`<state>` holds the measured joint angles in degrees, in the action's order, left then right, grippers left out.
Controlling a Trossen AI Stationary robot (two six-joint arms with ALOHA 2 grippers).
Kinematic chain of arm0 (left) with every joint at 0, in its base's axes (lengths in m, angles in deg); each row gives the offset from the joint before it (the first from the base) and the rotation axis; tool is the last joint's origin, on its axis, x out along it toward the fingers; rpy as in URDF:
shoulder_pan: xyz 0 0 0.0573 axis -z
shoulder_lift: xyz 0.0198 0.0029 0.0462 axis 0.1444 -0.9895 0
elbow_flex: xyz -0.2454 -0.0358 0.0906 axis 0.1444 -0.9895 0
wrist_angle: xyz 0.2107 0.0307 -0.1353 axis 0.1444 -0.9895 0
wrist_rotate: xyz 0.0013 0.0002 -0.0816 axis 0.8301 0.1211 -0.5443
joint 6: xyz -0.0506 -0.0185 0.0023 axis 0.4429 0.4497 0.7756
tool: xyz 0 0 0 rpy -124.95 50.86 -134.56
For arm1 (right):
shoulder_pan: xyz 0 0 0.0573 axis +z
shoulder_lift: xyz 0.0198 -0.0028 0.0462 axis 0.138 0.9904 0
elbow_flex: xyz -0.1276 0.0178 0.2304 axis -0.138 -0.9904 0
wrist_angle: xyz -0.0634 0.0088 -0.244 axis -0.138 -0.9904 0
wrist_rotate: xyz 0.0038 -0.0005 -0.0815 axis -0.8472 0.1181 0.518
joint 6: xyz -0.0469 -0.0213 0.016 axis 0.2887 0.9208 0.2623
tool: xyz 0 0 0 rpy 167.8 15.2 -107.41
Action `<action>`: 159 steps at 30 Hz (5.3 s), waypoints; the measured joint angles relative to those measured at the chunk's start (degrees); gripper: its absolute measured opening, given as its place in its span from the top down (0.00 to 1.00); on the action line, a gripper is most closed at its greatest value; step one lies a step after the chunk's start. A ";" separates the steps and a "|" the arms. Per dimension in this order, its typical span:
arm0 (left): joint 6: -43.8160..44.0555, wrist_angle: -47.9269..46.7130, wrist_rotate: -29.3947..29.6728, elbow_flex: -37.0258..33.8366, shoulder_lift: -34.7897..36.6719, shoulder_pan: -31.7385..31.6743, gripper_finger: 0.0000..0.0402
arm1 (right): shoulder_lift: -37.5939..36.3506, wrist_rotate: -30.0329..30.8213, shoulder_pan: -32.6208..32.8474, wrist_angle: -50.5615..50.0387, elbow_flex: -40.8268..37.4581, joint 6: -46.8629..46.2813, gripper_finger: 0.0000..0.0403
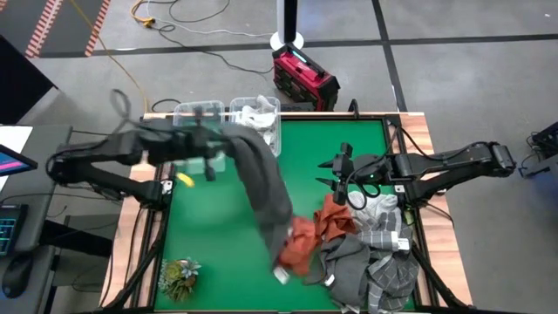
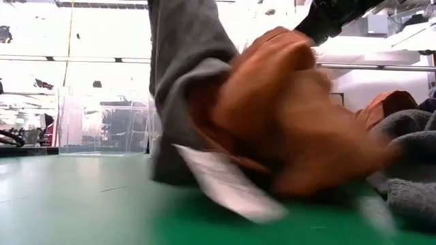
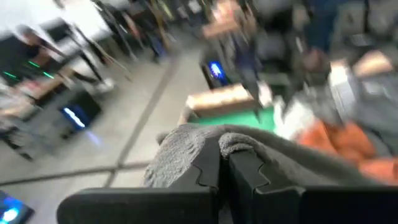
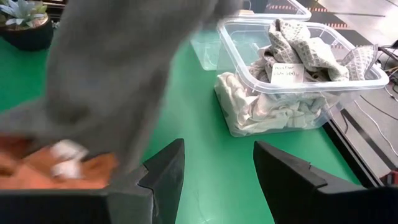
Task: Sort towels by color in basket
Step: Put the gray towel into the left transparent bin
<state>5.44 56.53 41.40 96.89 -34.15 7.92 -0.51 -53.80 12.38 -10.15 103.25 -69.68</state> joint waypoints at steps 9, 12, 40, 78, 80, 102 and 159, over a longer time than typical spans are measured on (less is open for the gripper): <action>-3.44 8.44 4.04 0.00 8.15 -3.28 0.99 | 0.00 0.07 -0.05 0.19 -0.01 -0.01 0.45; -5.82 13.98 4.06 0.00 8.58 -3.82 0.99 | 0.00 0.13 -0.09 0.17 0.00 -0.01 0.45; -53.21 81.18 5.49 0.00 8.69 -3.84 0.99 | 0.02 0.24 -0.09 0.28 0.00 -0.07 0.45; -79.73 53.20 22.33 26.19 -6.05 -12.49 0.99 | 0.04 0.02 -0.11 6.05 -0.01 6.51 0.45; -80.66 51.12 22.54 27.76 -7.04 -14.41 0.99 | 0.04 0.02 -0.11 6.05 0.00 6.51 0.45; -52.26 36.06 30.08 29.27 -12.01 -34.11 0.99 | 0.04 0.07 -0.11 3.53 0.00 4.51 0.45; -19.23 -26.95 26.06 29.24 -8.42 -44.06 0.99 | 0.04 -0.24 0.00 1.30 0.00 0.39 0.45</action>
<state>-13.79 29.58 67.46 126.13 -42.57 -36.15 -0.47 -54.04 12.38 -8.85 103.25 -69.29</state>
